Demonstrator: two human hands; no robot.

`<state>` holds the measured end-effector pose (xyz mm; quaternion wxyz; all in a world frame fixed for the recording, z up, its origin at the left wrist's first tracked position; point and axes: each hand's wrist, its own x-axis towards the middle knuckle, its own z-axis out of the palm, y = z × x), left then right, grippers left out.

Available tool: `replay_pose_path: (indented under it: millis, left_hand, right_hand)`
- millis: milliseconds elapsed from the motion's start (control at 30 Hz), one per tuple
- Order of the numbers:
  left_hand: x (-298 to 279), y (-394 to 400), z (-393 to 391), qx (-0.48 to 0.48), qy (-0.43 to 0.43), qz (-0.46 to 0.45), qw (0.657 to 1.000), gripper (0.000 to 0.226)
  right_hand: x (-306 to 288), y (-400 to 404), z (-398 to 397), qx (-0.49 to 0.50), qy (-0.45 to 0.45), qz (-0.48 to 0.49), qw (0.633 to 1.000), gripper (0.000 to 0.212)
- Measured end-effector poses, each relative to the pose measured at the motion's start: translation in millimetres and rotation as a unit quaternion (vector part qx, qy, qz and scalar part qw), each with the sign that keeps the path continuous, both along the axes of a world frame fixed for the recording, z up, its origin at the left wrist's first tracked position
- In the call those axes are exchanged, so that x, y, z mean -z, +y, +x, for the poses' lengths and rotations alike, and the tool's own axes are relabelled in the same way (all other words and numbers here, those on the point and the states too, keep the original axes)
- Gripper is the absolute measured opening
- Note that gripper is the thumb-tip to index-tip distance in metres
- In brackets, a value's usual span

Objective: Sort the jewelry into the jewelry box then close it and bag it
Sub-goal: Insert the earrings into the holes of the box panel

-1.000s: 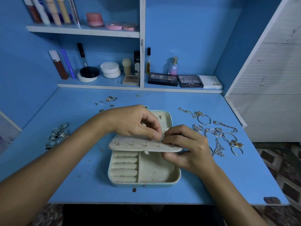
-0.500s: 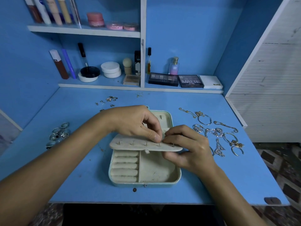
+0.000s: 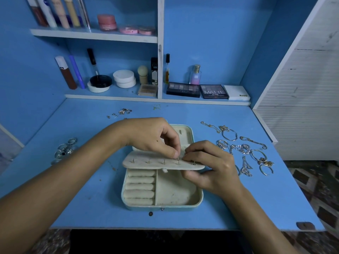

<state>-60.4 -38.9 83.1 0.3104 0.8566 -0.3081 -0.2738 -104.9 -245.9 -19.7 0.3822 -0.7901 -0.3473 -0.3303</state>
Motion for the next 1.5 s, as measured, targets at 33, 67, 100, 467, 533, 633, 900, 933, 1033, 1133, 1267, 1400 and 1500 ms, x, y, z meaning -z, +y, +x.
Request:
replay_pose_path:
  millis: [33,67,100,467,533,633,900,933,1033,1133,1267,1400,1500]
  left_hand:
    - [-0.4,-1.1,-0.4,0.0,-0.003,0.003,1.0,0.006]
    - [-0.7,-2.1,-0.7,0.001,-0.006,0.005,1.0,0.006]
    - [-0.8,-3.1,-0.8,0.001,-0.01,0.009,1.0,0.007]
    - [-8.3,-10.0,-0.4,0.003,-0.012,0.047,0.999,0.011]
    - [-9.6,-10.1,1.1,0.003,-0.012,0.051,0.999,0.012]
    - [-9.2,-11.0,2.5,0.006,-0.016,0.061,0.998,0.01]
    - [-9.8,-15.2,1.3,0.016,-0.008,0.07,0.997,0.01]
    - [-9.9,-15.4,1.2,0.016,-0.009,0.073,0.997,0.01]
    - [-11.8,-16.1,1.9,0.02,-0.01,0.079,0.997,0.01]
    - [-12.2,-16.4,1.9,0.021,-0.007,0.081,0.996,0.01]
    - [-9.2,-15.5,0.5,0.015,0.003,0.069,0.997,0.013]
    - [-8.7,-15.1,1.0,0.012,0.013,0.062,0.998,0.014]
    - [-6.9,-14.1,1.3,0.01,0.013,0.055,0.998,0.016]
  right_hand:
    - [-0.1,0.0,0.1,0.001,0.0,0.0,1.0,0.015]
    - [-0.1,0.0,0.2,0.001,0.0,0.001,1.0,0.015]
    - [0.1,0.0,0.3,0.0,0.001,0.001,1.0,0.014]
    - [0.2,0.4,0.4,-0.002,0.002,0.004,1.0,0.01]
    - [0.2,0.8,0.4,0.0,0.001,0.009,1.0,0.011]
    - [0.3,0.9,-0.3,0.003,0.001,0.009,1.0,0.012]
    - [0.1,0.1,-0.6,-0.005,-0.005,0.005,1.0,0.009]
    - [0.1,-0.1,-0.9,-0.005,-0.006,0.003,1.0,0.01]
    - [0.4,0.0,-0.5,-0.004,-0.011,0.001,1.0,0.01]
    - [0.8,0.1,0.3,-0.003,-0.018,-0.001,1.0,0.01]
    - [1.9,-0.6,0.7,-0.008,-0.024,-0.004,1.0,0.01]
    - [2.4,-0.3,1.4,-0.009,-0.027,-0.001,1.0,0.01]
    - [2.8,-0.7,1.2,-0.012,-0.023,0.002,1.0,0.01]
